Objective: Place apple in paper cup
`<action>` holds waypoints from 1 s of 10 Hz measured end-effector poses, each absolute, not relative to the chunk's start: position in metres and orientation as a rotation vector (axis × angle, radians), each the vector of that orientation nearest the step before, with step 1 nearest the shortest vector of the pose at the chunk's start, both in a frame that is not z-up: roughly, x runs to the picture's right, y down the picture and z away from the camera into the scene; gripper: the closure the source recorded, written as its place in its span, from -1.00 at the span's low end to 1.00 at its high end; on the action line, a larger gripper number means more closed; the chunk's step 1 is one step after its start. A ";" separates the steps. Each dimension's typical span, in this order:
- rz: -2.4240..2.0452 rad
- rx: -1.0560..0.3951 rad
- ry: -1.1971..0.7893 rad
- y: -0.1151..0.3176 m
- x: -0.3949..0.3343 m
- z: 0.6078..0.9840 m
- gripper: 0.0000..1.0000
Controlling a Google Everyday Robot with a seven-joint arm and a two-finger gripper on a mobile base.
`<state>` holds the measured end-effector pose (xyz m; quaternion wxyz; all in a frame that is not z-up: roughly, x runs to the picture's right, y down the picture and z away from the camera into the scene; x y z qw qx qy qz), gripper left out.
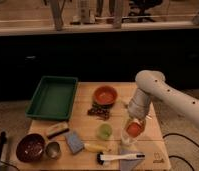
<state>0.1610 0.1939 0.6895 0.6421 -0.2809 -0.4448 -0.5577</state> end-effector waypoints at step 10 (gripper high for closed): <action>-1.264 -0.663 -0.997 0.192 0.161 0.689 -0.60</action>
